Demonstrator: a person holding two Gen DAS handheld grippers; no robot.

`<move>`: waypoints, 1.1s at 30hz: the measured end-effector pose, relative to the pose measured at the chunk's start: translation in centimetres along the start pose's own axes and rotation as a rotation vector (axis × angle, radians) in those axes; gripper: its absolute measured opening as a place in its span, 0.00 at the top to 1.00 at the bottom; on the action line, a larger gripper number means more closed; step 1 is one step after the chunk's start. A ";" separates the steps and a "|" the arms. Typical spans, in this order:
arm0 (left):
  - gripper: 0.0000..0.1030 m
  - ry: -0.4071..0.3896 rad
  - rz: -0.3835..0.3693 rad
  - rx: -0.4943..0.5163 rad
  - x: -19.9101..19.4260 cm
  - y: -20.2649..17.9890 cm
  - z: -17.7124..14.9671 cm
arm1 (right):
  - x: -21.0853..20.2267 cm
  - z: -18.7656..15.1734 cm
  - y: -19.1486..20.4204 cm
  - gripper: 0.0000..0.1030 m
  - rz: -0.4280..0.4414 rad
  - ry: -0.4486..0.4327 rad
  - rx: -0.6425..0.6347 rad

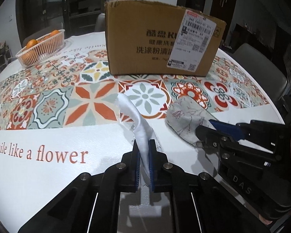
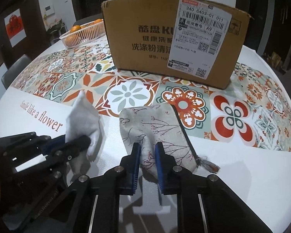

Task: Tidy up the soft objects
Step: 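Lift and carry the white cloth with the left gripper while the right carries the pouch to the box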

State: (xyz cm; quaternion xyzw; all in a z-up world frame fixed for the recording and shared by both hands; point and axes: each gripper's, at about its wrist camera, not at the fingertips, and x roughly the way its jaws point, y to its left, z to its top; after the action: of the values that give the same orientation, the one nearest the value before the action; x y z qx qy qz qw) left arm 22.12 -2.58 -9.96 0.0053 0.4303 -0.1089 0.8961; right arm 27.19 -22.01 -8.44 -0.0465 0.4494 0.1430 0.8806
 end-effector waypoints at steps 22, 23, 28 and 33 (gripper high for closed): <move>0.91 -0.156 -0.029 0.003 -5.7 -0.4 3.3 | -6.4 1.2 -0.7 0.85 -0.033 -0.176 0.125; 0.91 -0.164 -0.029 0.006 -5.9 -0.4 3.5 | -6.6 1.2 -0.7 0.85 -0.033 -0.183 0.126; 0.91 -0.203 -0.034 0.013 -7.1 -0.6 4.5 | -7.9 1.8 -0.7 0.85 -0.039 -0.223 0.130; 0.91 -0.244 -0.039 0.023 -8.3 -0.7 5.4 | -9.2 2.5 -0.8 0.86 -0.050 -0.267 0.141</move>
State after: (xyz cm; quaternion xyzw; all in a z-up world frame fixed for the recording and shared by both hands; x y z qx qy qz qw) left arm 21.17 -2.25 -0.09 -0.0058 0.3168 -0.1310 0.9394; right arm 24.24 -24.22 0.44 0.0240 0.3358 0.0941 0.9369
